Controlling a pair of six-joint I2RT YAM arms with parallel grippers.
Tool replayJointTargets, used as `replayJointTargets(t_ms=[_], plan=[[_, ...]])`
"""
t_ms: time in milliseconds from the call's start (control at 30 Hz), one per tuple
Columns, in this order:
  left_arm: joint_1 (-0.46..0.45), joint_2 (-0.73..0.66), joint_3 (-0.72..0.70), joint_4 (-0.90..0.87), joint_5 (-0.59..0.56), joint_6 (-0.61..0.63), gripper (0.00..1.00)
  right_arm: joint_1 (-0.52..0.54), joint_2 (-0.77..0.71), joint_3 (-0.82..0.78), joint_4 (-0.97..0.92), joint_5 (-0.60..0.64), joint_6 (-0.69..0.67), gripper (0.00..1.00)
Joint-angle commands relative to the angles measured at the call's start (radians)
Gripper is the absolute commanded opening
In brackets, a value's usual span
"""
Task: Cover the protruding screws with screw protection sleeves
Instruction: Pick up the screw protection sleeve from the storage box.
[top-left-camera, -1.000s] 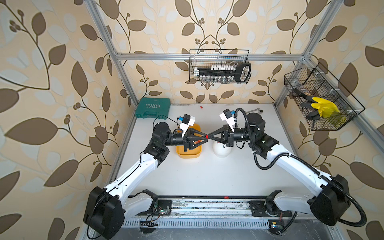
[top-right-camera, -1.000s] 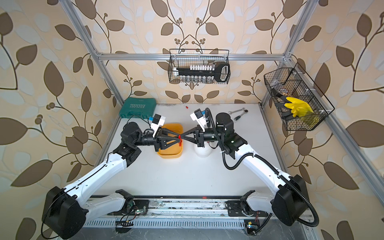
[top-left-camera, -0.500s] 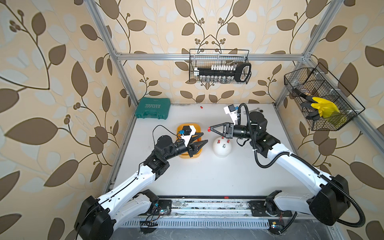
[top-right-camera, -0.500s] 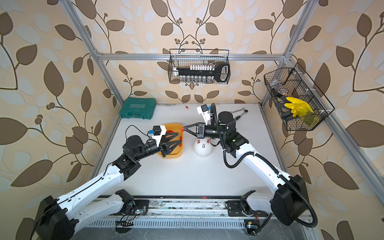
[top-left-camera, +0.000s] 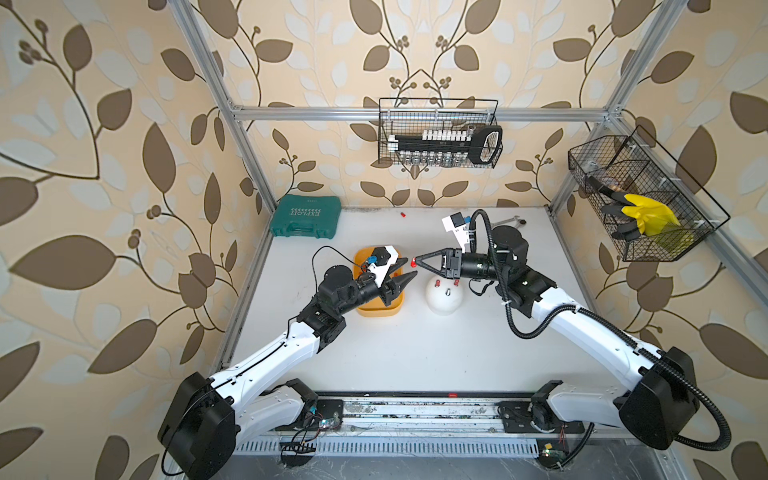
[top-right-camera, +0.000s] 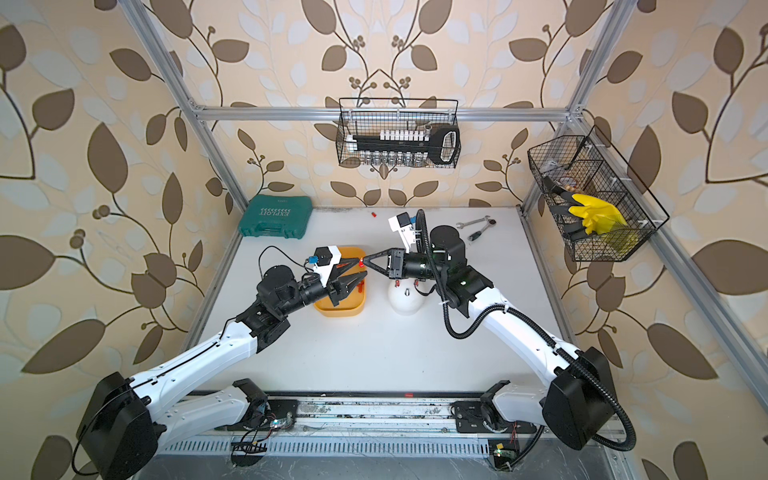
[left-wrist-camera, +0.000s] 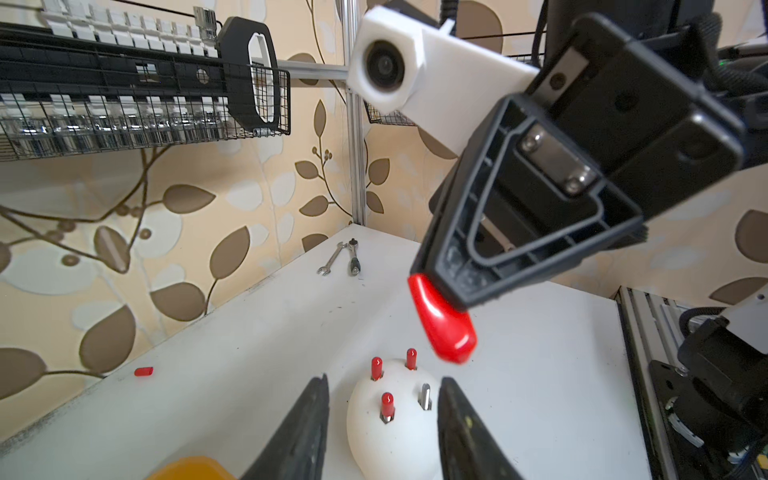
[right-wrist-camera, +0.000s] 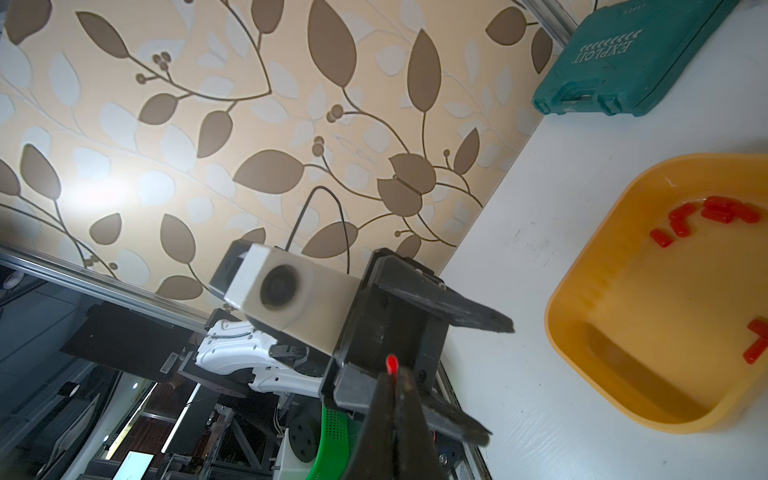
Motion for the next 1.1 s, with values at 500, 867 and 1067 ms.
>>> replayJointTargets(t_ms=[500, 867, 1067], plan=[[-0.009, -0.022, 0.056, 0.011, 0.022, 0.053, 0.22, 0.007, 0.016, -0.021, -0.026, 0.007, -0.063, 0.0], [-0.009, -0.03, 0.058, -0.025, 0.009, 0.075, 0.09, 0.003, 0.003, -0.028, -0.031, 0.013, -0.073, 0.0], [-0.01, -0.053, 0.084, -0.098, 0.032, 0.083, 0.0, 0.003, -0.004, -0.035, -0.028, -0.003, -0.092, 0.0]])
